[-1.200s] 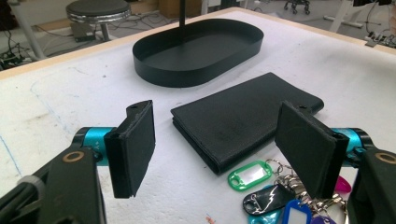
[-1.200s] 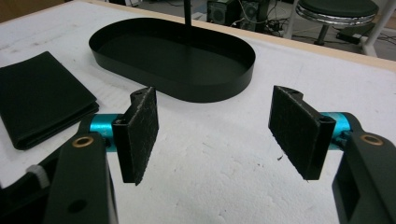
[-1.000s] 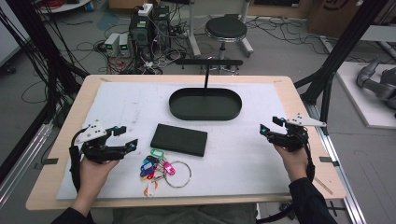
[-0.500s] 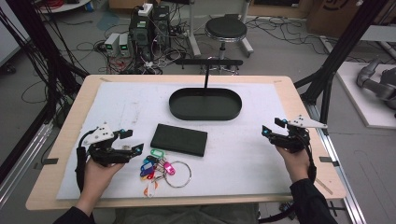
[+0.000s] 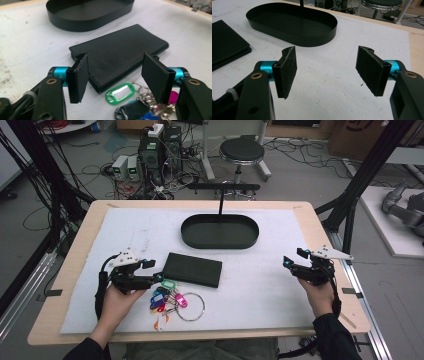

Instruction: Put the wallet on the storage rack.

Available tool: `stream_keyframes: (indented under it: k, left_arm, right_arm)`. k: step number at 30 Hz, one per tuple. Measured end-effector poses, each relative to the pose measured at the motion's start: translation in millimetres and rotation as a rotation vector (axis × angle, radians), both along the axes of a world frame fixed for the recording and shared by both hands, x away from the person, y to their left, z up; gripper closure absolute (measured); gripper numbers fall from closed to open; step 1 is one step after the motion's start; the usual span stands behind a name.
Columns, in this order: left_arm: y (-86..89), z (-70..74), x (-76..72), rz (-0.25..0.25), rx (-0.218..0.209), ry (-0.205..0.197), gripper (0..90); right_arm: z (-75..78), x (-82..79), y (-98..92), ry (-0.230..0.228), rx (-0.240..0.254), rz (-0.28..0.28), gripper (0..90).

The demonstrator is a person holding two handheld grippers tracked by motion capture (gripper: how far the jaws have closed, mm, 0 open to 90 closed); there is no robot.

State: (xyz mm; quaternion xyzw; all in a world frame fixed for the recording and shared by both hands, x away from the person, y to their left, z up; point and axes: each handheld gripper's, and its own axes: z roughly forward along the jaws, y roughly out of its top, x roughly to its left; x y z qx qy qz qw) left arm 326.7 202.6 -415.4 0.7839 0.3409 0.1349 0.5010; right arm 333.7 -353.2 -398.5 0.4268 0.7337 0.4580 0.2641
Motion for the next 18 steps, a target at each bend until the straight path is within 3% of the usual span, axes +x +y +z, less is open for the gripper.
stream_keyframes:
  k: [5,9,12,17,18]
  left_arm:
    - [-2.7,-7.3,15.1,0.041,0.028,0.082,40.6]
    - [0.3,-5.2,24.8,0.092,0.008,0.111,40.6]
    - [-0.6,-4.2,33.0,0.112,0.0,0.167,43.4]
    - [-10.7,-11.4,38.4,0.122,0.061,0.262,44.8]
    - [-10.7,-11.4,38.4,0.122,0.061,0.262,44.7]
  right_arm:
    - [-0.4,-1.6,-1.4,-0.005,-0.006,-0.004,33.9]
    - [-0.8,-1.2,-2.5,-0.006,-0.01,-0.009,34.0]
    - [-0.9,-0.7,-2.1,-0.006,-0.01,-0.009,34.0]
    - [-0.7,-0.8,-0.3,-0.01,-0.017,-0.004,34.1]
    - [-0.7,-0.8,-0.3,-0.01,-0.017,-0.004,34.1]
